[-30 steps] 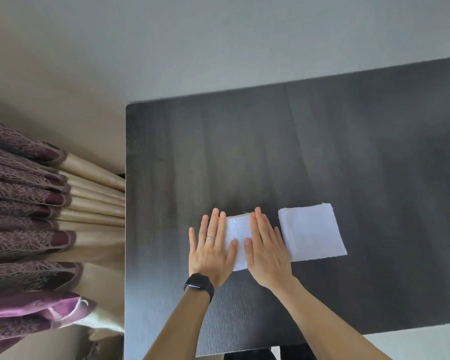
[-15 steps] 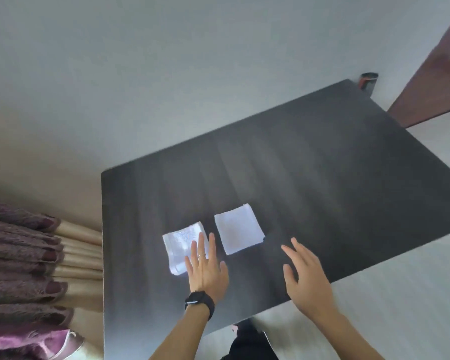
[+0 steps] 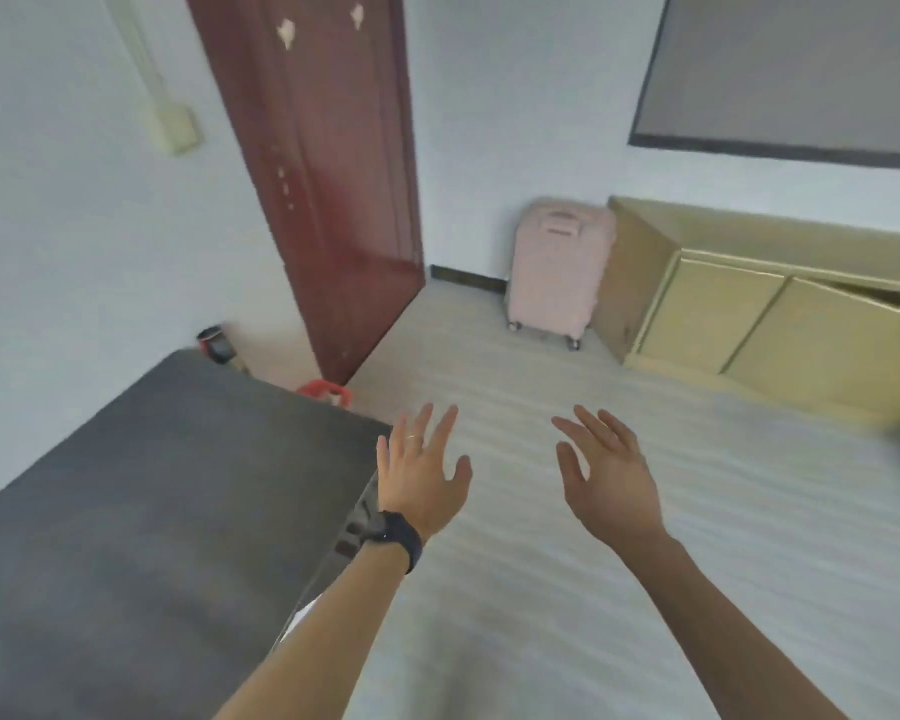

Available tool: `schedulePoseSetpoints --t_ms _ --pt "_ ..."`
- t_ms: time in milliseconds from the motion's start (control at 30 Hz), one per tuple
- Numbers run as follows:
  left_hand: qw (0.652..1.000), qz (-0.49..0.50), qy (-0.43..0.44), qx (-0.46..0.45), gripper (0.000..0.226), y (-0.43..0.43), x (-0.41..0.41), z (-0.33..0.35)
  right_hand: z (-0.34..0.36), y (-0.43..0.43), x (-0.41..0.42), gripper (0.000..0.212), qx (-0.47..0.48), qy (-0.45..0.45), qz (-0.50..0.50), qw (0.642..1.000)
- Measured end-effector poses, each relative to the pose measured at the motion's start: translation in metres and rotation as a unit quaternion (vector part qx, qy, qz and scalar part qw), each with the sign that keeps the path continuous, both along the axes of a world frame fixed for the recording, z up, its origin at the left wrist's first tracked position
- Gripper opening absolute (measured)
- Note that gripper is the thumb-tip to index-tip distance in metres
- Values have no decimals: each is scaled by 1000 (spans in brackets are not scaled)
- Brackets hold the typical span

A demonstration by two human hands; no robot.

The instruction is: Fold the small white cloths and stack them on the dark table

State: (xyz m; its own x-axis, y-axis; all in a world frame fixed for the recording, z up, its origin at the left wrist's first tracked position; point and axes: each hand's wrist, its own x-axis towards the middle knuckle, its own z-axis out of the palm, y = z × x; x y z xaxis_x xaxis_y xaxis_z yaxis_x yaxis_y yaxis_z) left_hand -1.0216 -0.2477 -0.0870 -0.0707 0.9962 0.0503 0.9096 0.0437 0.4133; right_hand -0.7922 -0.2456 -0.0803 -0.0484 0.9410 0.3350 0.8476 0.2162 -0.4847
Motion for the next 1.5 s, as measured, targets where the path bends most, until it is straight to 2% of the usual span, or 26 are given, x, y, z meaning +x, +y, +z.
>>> schedulePoseSetpoints --t_ms 100,267,500,800,967,1100,1267,1500 --pt "994 -76 -10 75 62 74 85 42 35 36 87 32 56 9 -81 995" --pt "966 -170 -45 190 58 180 210 101 87 95 208 43 111 -3 -184 977" --pt "937 -243 -77 240 58 327 358 147 130 212 353 43 153 -28 -248 956" --pt "909 -338 -85 228 56 494 549 176 149 336 523 34 159 -36 -331 929" --pt "898 -370 -76 223 55 564 662 164 128 391 628 41 136 -39 -354 924" --pt "899 -379 -57 213 59 618 746 149 110 440 708 36 119 -17 -361 925" --pt "915 -360 -51 176 57 684 845 129 94 508 808 34 89 5 -357 930" --pt "928 -352 -61 102 57 769 946 70 50 599 911 39 15 11 -355 935"
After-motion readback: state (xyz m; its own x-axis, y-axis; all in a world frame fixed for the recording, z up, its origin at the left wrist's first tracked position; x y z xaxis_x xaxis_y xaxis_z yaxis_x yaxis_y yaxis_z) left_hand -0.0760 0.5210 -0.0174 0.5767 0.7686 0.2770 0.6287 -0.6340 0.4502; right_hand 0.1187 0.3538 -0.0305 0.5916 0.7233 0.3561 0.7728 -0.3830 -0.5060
